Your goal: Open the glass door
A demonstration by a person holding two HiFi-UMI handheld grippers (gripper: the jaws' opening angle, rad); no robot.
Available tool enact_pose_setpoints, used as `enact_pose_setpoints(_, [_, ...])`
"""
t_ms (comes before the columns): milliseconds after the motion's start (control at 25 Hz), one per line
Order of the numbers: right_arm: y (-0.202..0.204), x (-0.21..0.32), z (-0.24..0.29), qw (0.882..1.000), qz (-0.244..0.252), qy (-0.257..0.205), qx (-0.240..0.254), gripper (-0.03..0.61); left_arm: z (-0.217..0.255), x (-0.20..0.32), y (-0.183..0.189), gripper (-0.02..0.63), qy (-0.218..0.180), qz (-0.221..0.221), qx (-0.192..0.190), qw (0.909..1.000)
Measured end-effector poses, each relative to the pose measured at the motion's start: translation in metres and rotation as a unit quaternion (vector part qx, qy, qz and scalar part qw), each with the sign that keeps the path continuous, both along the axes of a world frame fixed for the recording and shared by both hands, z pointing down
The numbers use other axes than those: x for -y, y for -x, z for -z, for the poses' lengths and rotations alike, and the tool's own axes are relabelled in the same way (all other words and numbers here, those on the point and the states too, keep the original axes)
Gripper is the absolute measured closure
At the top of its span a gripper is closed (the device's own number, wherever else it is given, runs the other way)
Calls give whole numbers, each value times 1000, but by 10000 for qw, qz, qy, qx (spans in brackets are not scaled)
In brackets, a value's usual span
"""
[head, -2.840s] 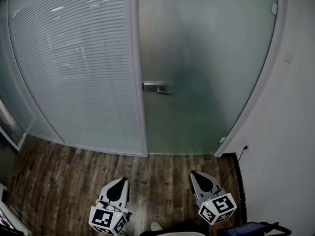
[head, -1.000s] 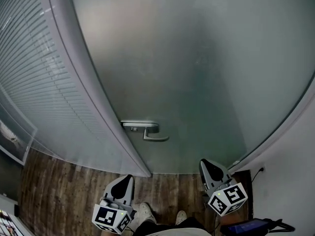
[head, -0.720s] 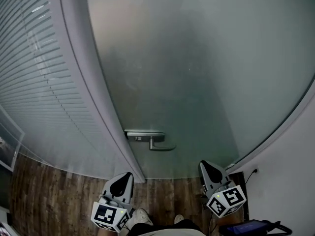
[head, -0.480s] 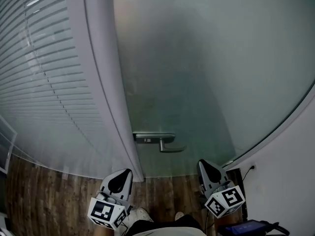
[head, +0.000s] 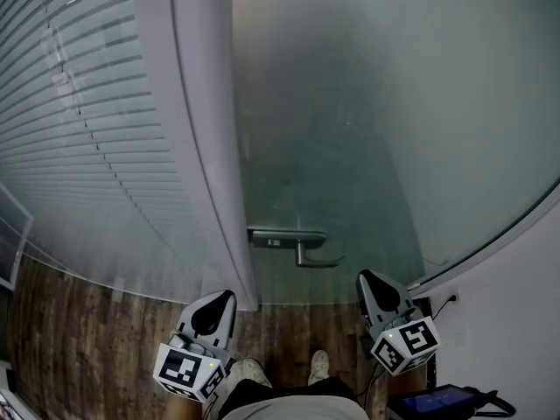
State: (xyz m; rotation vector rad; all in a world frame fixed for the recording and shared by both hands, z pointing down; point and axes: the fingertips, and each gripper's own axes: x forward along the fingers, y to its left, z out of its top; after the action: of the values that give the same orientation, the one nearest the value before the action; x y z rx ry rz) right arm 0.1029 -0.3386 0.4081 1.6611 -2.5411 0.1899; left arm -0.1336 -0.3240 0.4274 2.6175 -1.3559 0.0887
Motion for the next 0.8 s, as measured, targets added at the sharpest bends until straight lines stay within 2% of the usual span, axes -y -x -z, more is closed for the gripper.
enact_pose_setpoints(160, [-7, 15, -2, 9989, 411, 209, -122, 569, 4, 0, -14, 615, 44, 204, 16, 9998])
enact_pose_setpoints(320, [-7, 26, -16, 9944, 945, 438, -177, 474, -2, -1, -26, 615, 115, 360, 85, 9992])
enact_pose_setpoints(480, [-3, 35, -34, 9854, 1395, 593, -779, 423, -9, -4, -31, 615, 223, 487, 139, 9985])
enact_pose_setpoints(640, [6, 42, -49, 9725, 1800, 862, -1201, 413, -11, -10, -29, 615, 325, 613, 153, 9975])
enact_pose_setpoints(800, [12, 50, -62, 9653, 1895, 988, -1499, 414, -15, -11, -28, 615, 392, 637, 179, 9970])
